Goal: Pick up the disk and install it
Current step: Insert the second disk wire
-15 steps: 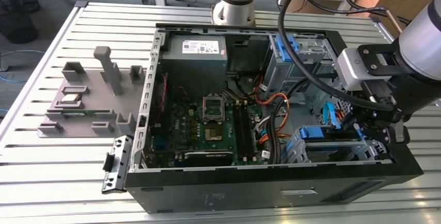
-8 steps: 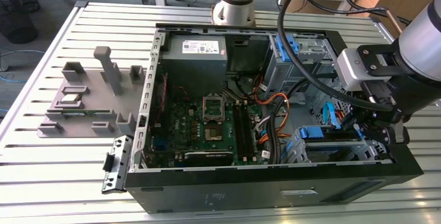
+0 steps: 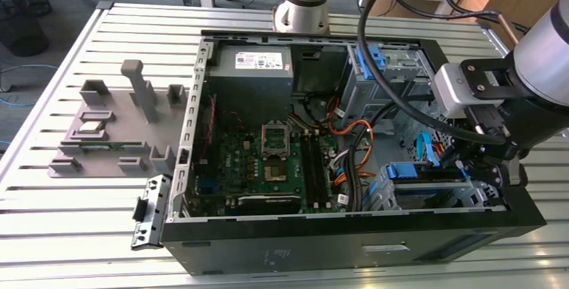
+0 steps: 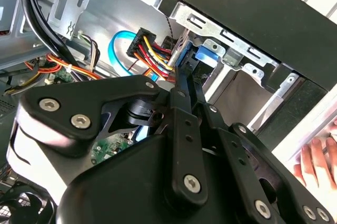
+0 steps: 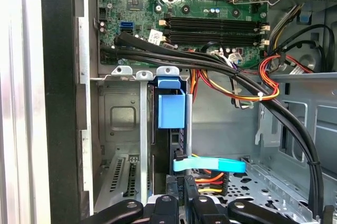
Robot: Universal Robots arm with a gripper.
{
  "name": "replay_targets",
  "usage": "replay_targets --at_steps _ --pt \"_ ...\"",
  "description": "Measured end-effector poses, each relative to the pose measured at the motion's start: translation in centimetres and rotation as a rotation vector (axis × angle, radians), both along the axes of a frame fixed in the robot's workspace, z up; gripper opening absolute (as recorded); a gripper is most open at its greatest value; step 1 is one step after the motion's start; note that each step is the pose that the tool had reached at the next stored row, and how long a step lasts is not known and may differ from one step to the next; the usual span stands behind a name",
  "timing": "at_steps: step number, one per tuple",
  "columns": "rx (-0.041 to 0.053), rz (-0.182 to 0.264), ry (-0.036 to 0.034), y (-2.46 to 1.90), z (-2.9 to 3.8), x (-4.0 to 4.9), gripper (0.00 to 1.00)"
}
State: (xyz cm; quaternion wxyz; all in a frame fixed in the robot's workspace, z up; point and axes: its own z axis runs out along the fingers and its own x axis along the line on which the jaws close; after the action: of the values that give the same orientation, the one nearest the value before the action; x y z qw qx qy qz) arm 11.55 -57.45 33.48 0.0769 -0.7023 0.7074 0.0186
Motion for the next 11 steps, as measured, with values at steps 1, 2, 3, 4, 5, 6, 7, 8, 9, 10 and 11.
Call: replay_targets --at_steps 1,2,3,4,5,6,7,8,9,10,11 --pt "-0.0001 0.000 0.0000 0.00 -0.01 0.00 0.17" --pt "0.0000 -0.001 0.0000 0.00 -0.03 0.00 0.17" --pt "0.0001 -0.001 0.0000 0.00 -0.05 0.00 0.17" --pt "0.0004 -0.001 0.0000 -0.01 -0.09 0.00 0.17" --pt "0.0007 -0.001 0.0000 -0.01 -0.13 0.00 0.17" --pt "0.0008 -0.002 0.0000 -0.01 -0.16 0.00 0.17" --pt "0.0009 -0.002 0.0000 -0.02 -0.18 0.00 0.17" --pt "0.0009 -0.002 0.0000 -0.02 -0.20 0.00 0.17" --pt "0.0009 -0.002 0.0000 -0.02 -0.20 0.00 0.17" --pt "0.0009 -0.002 0.0000 -0.02 -0.20 0.00 0.17" --pt "0.0009 -0.002 0.0000 -0.02 -0.20 0.00 0.17"
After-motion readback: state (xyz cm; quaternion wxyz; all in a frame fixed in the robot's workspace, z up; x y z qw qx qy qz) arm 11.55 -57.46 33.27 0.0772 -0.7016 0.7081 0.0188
